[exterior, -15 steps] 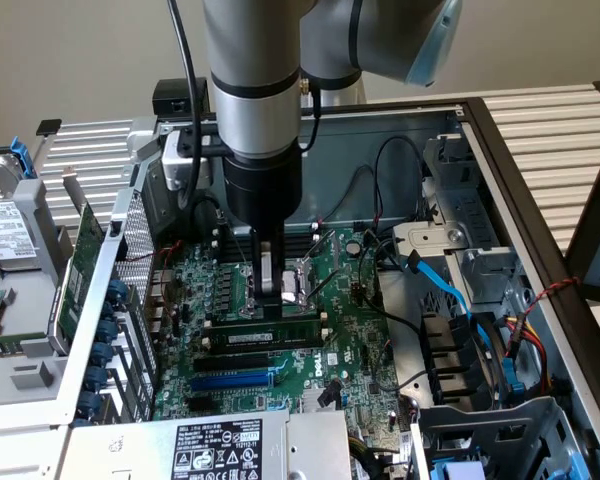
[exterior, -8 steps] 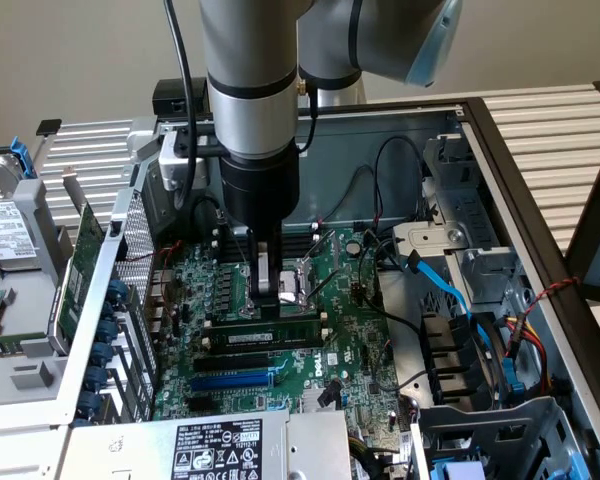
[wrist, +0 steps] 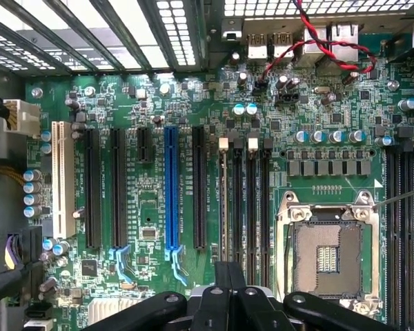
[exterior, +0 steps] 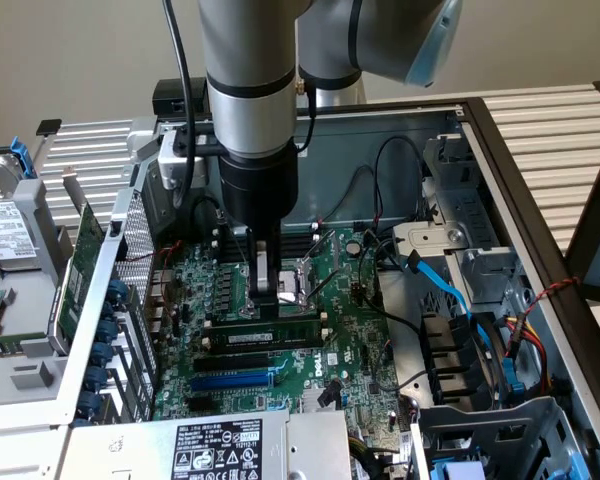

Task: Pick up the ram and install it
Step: 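Press down the ram until it locks into place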

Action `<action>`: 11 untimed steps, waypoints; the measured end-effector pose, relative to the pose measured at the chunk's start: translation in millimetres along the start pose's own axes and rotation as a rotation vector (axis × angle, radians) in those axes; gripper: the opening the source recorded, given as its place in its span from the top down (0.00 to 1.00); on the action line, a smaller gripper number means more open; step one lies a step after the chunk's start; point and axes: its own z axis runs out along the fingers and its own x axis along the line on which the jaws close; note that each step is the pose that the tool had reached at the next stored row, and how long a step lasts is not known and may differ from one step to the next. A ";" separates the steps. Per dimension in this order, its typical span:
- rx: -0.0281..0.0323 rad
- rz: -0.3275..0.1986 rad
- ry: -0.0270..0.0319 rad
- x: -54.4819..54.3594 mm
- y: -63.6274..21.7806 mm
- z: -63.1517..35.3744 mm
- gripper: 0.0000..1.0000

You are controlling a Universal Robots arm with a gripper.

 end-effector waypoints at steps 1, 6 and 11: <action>0.0000 0.000 -0.0001 -0.1 0.4 0.5 0.90; 0.0000 0.000 0.0000 -0.4 1.1 5.4 0.90; 0.0000 0.000 0.0001 -1.2 1.3 7.3 0.90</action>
